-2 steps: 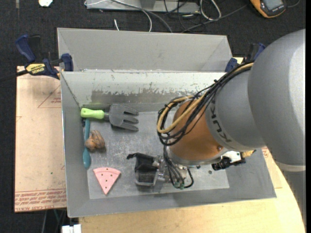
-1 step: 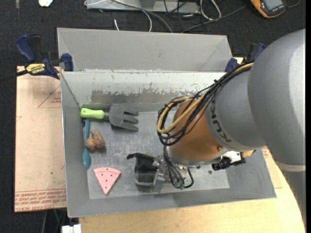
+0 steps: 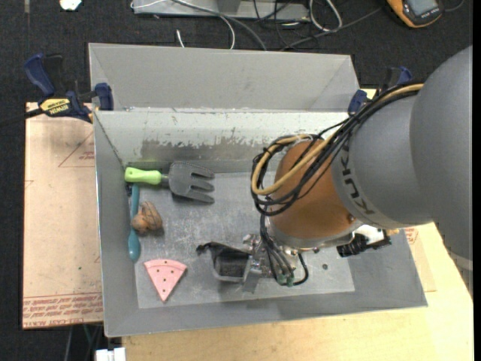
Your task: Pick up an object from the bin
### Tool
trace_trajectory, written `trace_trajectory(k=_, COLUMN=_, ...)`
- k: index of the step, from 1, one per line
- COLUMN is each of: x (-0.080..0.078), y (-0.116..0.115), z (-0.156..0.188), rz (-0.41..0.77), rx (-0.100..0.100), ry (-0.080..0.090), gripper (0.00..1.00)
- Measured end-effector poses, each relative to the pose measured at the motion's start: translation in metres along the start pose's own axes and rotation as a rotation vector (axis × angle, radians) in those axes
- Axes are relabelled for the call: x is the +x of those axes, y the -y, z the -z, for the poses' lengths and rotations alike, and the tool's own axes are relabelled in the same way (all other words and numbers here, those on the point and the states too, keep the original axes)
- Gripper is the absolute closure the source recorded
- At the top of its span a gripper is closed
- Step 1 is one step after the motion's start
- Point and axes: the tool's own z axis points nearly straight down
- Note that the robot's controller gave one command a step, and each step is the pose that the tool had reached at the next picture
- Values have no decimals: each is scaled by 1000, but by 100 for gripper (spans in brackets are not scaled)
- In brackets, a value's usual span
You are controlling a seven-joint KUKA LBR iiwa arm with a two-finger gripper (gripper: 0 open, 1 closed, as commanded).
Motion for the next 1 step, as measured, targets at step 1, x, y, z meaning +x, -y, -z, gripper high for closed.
trace_trajectory(k=1, x=0, y=0, z=38, rz=1, rx=0, ry=-1, gripper=100)
